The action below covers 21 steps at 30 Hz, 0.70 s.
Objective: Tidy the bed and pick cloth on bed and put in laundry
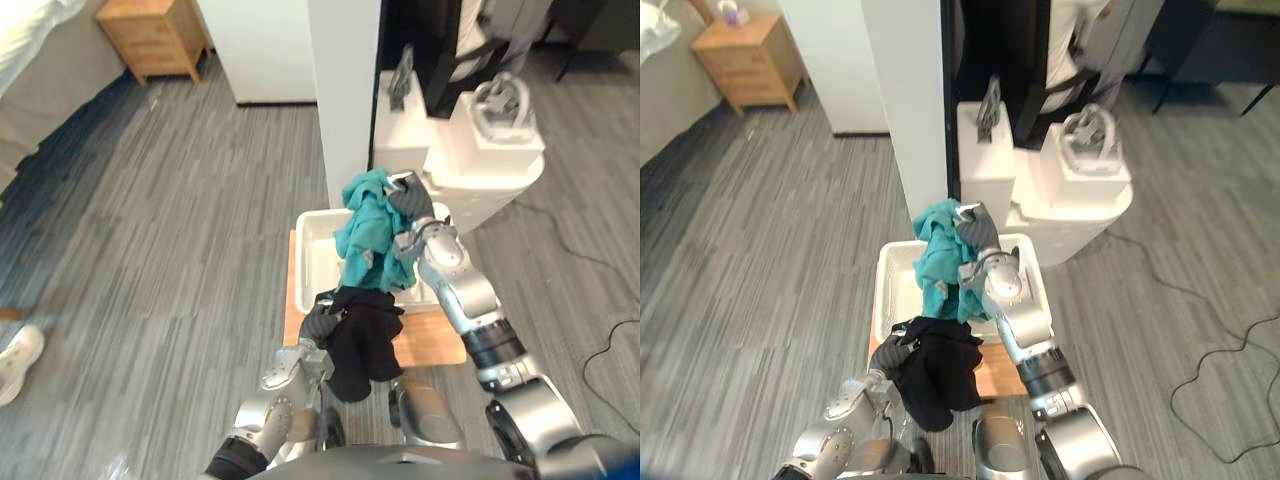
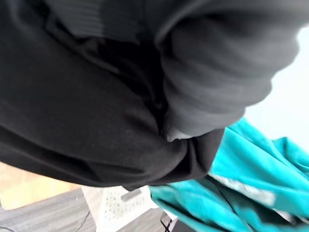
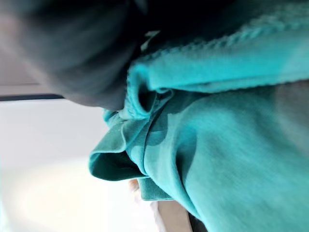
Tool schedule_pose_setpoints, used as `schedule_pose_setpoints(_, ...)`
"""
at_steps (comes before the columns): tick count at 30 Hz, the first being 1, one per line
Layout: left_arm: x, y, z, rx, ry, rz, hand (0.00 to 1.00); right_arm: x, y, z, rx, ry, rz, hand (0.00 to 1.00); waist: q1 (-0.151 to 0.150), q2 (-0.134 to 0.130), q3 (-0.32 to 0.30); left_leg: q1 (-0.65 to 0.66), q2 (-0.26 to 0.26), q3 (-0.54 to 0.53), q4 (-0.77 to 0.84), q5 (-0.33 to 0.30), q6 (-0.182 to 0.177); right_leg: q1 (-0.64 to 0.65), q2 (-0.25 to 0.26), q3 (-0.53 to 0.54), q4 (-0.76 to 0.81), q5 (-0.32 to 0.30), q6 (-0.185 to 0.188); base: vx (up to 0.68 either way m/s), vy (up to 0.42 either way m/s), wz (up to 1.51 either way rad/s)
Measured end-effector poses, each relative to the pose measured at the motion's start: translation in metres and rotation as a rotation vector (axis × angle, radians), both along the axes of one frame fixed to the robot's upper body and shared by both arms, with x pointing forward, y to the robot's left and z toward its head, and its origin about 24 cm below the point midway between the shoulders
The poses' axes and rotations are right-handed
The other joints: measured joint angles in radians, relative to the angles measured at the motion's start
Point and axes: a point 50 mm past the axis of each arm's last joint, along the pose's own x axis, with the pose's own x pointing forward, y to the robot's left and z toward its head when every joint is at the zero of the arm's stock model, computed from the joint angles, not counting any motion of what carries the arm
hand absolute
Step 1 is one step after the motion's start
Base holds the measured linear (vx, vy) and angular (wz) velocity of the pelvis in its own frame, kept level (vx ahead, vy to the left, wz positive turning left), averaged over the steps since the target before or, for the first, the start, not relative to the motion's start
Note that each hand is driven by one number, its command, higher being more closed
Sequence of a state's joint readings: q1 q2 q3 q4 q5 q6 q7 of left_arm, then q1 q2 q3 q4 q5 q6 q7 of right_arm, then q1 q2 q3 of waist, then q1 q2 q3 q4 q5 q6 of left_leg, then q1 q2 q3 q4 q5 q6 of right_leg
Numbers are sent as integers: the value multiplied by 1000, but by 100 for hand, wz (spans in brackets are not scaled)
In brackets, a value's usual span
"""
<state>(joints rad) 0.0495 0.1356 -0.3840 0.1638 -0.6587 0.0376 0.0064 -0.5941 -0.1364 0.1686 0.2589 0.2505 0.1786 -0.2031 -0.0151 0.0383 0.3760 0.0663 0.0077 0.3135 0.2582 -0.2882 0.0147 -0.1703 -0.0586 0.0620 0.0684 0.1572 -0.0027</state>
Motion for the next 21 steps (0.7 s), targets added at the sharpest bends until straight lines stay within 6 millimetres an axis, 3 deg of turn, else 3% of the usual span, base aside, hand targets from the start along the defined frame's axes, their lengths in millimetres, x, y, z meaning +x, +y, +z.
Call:
schedule_pose_setpoints(6, 10, -4, 12, -45, -58, 16, 100, 14, -44, -26, 12, 129, -167, 0, 3, 25, 36, 16, 8, 12, -19, 17, -9, 1, 3, -20, -2, 14, 19, 120, 4, 1)
schedule_pose_setpoints(10, 13, -5, 23, -75, -105, 27, 100, 7, -64, -45, 48, 145, -228, 0, 2, 28, 37, 61, 4, 34, -50, 25, -6, 24, 4, -21, 2, 14, 19, 75, 24, -7)
schedule_pose_setpoints(17, 14, 2, 29, -83, -133, 53, 100, 0, -71, -53, 63, 131, -246, 0, 6, 26, 36, 92, 0, 47, -54, 23, -3, 62, 0, -22, -6, 11, 19, -37, -5, -1)
schedule_pose_setpoints(21, 9, 5, 24, -74, -113, 57, 100, -13, -78, -73, 56, 166, -258, 0, 6, 22, 34, 108, 18, 53, -45, 16, -12, 97, 15, -20, -41, 15, 14, 1, -42, -3)
